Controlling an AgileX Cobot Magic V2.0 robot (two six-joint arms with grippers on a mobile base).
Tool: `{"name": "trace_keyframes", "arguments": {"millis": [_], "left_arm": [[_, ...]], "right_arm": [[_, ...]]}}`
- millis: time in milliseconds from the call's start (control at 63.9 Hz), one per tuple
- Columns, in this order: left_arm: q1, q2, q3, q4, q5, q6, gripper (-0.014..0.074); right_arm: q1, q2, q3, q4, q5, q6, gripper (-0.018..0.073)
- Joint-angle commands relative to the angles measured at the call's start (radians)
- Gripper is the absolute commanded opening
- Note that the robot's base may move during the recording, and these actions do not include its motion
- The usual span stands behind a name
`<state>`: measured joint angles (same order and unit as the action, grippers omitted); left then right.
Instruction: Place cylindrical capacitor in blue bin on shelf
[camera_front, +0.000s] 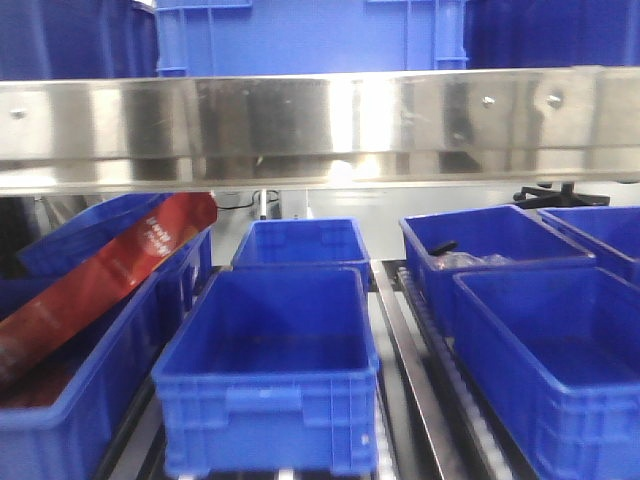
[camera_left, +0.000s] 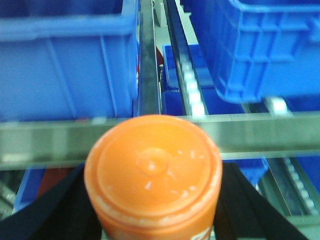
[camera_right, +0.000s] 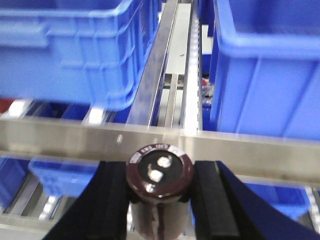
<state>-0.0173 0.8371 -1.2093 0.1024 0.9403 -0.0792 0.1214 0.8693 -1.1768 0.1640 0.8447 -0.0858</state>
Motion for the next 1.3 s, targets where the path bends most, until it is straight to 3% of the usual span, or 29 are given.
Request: {"name": "trace_keyframes", "arguments": {"millis": [0, 1284], "left_arm": [[-0.005, -0.003, -0.008, -0.002, -0.015, 0.000, -0.0111], [-0.005, -0.001, -0.008, -0.002, -0.015, 0.000, -0.0111]], "right_arm": [[0.002, -0.005, -0.010, -0.006, -0.022, -0.001, -0.0162], [0.002, -0.005, -0.010, -0.006, -0.022, -0.001, -0.0162]]}}
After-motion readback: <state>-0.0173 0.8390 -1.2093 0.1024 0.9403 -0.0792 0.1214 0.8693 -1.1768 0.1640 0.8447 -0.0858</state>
